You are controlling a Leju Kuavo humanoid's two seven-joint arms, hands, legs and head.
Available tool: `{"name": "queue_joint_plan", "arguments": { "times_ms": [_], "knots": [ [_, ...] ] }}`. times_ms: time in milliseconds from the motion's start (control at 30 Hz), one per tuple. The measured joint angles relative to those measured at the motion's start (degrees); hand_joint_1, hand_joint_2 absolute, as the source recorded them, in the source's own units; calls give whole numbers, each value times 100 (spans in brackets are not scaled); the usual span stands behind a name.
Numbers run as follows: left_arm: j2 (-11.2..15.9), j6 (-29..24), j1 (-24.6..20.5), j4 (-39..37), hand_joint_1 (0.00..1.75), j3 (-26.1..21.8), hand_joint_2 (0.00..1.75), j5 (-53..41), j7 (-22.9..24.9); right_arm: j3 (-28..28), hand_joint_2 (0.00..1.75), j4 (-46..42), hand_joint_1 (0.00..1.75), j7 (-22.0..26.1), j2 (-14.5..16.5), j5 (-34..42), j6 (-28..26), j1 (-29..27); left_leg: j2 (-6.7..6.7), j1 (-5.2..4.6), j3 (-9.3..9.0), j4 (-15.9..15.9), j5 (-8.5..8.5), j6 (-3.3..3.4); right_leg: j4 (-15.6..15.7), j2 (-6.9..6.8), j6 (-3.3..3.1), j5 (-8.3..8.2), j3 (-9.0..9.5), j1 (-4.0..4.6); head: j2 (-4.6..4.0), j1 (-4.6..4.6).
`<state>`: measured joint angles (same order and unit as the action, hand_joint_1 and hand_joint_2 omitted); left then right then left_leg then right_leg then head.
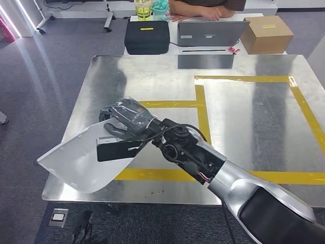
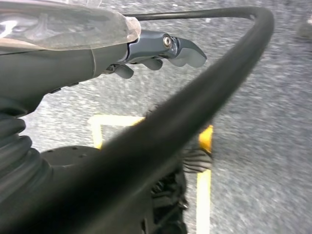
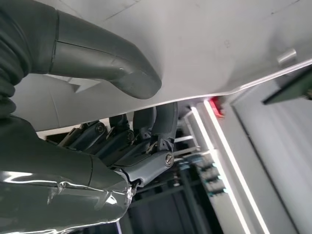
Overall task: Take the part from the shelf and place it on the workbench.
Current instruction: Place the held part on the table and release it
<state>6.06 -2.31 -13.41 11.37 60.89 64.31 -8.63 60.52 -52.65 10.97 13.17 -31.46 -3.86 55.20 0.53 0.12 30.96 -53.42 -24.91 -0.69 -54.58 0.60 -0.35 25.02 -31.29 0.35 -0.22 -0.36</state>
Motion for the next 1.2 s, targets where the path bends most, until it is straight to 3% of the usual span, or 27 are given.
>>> {"name": "queue_joint_plan", "arguments": {
  "times_ms": [333,1200],
  "knots": [
    [-5,208,-316,0,0,-24,175,127,-262,-141,175,1431,175,-448,-384,-135,-66,235,1,-9,-1,-10,1,0,4,6,9,-12,3,-11,0,16],
    [3,21,-373,0,0,-52,175,-73,-481,-560,175,2313,175,-572,-855,-113,-75,328,-4,-13,-1,-12,1,1,4,13,11,-12,0,-16,0,7]
  ]
}}
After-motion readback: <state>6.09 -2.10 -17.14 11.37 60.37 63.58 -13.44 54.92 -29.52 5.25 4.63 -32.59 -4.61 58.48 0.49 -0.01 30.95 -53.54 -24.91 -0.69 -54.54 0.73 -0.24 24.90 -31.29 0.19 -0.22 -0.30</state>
